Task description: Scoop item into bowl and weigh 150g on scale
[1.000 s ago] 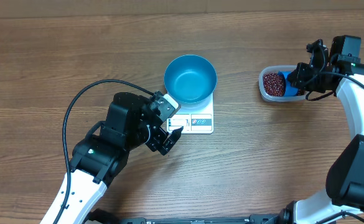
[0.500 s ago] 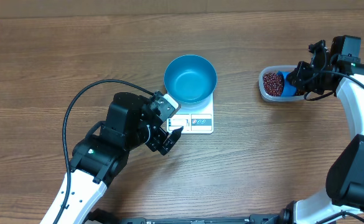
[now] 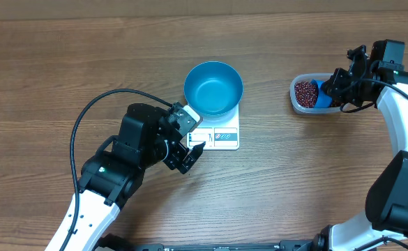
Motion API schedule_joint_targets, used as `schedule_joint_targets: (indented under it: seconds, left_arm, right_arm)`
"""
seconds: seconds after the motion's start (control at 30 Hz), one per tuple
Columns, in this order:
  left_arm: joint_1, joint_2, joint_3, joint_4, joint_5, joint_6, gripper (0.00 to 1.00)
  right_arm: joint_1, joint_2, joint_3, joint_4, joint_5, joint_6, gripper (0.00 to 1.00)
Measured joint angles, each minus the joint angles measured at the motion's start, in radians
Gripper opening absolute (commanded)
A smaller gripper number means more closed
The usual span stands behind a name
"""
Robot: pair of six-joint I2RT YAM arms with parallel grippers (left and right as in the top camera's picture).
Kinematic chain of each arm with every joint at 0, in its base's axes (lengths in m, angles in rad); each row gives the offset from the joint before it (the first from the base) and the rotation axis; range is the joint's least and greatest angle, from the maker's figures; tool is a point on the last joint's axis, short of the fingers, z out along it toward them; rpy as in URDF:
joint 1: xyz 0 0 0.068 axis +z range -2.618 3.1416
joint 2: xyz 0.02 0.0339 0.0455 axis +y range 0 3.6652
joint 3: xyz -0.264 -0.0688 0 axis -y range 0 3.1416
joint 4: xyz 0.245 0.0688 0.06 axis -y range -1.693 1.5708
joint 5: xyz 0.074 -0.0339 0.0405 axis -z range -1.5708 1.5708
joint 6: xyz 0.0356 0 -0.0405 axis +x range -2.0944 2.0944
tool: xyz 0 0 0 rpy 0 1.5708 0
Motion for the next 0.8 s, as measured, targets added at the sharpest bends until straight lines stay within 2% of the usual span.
schedule_joint_targets:
  seconds: [0.37,0.8]
  left_arm:
    - [0.0,0.0,0.0,0.0,0.0,0.0,1.0]
    - [0.0,0.0,0.0,0.0,0.0,0.0,0.99]
  right_arm:
    - [-0.002,0.002,0.0,0.001,-0.009,0.006,0.04]
    - [-0.04,0.031,0.0,0.013,-0.117,0.006,0.04]
